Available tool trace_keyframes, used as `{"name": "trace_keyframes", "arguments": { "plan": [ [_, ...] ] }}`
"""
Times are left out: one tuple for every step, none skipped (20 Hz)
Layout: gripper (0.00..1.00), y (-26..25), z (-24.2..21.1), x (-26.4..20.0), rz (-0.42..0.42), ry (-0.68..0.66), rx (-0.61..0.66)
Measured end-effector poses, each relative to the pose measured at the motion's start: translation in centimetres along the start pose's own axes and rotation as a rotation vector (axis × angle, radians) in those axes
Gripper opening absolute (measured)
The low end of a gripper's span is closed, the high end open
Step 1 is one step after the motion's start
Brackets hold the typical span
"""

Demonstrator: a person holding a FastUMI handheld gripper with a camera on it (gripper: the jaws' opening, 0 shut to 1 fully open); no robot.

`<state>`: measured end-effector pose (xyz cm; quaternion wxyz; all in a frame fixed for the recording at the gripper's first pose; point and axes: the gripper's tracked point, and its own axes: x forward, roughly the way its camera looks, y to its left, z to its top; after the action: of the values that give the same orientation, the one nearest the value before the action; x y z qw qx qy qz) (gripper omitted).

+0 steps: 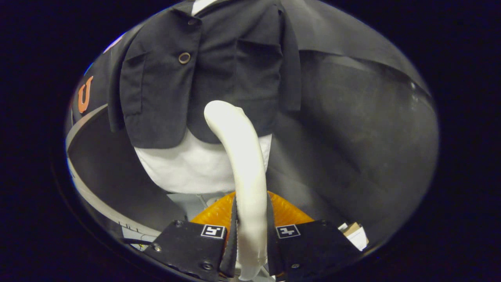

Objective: Iron the clothes twice with a garment steamer, once on the left side and once on the right side.

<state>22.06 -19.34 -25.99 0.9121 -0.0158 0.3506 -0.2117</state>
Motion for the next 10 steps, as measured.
{"name": "trace_keyframes", "arguments": {
  "plan": [
    [0.34,-0.12,-0.43,0.56,-0.002,0.013,0.003],
    [0.34,-0.18,-0.81,0.84,-0.005,0.024,0.003],
    [0.34,-0.11,-1.00,1.01,-0.005,0.031,0.004],
    [0.34,-0.02,-1.23,0.96,-0.005,0.039,0.006],
    [0.34,0.05,-1.19,0.95,-0.003,0.043,0.009],
    [0.34,-0.04,-1.25,0.79,-0.003,0.044,0.011],
    [0.34,-0.03,-1.12,0.53,-0.003,0.041,0.014],
    [0.34,-0.01,-1.03,0.49,-0.002,0.033,0.019],
    [0.34,0.01,-0.77,0.27,-0.001,0.022,0.023],
    [0.34,-0.05,-0.59,0.08,-0.001,0.008,0.028]
  ]
}}
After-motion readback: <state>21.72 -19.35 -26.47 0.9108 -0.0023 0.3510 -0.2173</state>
